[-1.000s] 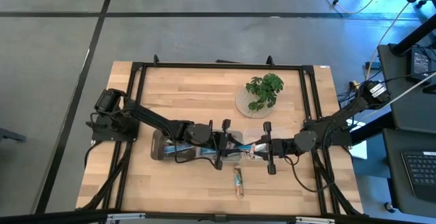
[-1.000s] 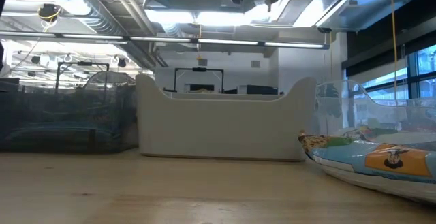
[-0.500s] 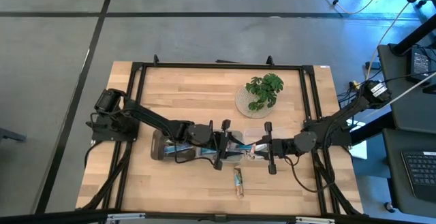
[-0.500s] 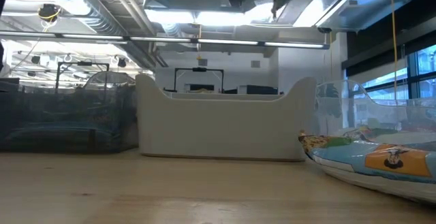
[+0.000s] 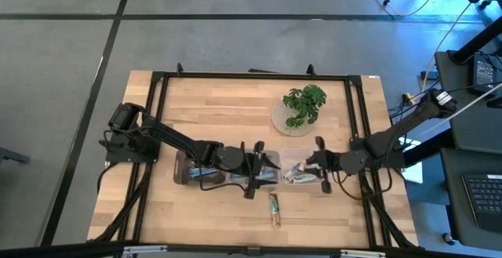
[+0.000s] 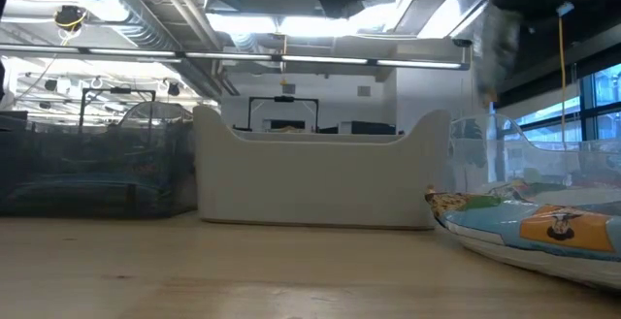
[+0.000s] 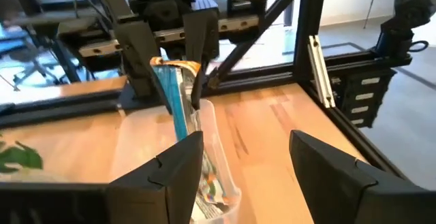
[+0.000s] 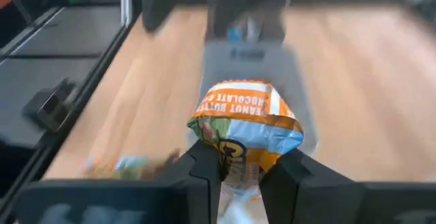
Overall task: Pick and place Granola Bars by type
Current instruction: Put the orange granola bar into the transparent bin
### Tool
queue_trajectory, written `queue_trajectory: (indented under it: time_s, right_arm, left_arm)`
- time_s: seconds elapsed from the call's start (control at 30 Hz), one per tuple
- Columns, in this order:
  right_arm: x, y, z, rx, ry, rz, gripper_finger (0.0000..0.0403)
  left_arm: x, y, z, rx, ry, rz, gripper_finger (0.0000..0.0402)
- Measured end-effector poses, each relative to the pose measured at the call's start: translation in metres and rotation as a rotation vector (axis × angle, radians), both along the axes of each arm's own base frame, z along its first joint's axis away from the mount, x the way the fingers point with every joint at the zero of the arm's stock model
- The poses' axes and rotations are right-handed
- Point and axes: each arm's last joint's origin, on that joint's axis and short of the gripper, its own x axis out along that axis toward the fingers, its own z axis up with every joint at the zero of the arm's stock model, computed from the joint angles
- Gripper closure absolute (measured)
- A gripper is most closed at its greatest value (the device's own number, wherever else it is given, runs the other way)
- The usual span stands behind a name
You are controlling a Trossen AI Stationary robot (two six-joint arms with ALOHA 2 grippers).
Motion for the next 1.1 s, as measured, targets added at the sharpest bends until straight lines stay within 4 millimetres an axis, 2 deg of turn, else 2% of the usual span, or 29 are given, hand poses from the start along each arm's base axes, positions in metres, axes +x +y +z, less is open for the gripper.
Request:
queue_trajectory:
  time_s: [0.23, 0.63, 1.1]
  right_arm:
    - [-0.018, -0.008, -0.013, 0.043, 0.232, 0.039, 0.0322]
    - [-0.029, -0.014, -0.029, 0.006, 0.433, -0.006, 0.0322]
    - [-0.019, -0.008, -0.039, -0.013, 0.463, -0.004, 0.0321]
  left_arm:
    - [-0.001, 0.0, -0.005, -0.037, 0.07, 0.015, 0.019]
    - [-0.001, 0.001, -0.006, -0.036, 0.094, 0.018, 0.019]
    - [-0.001, -0.001, -0.004, -0.079, 0.08, -0.001, 0.019]
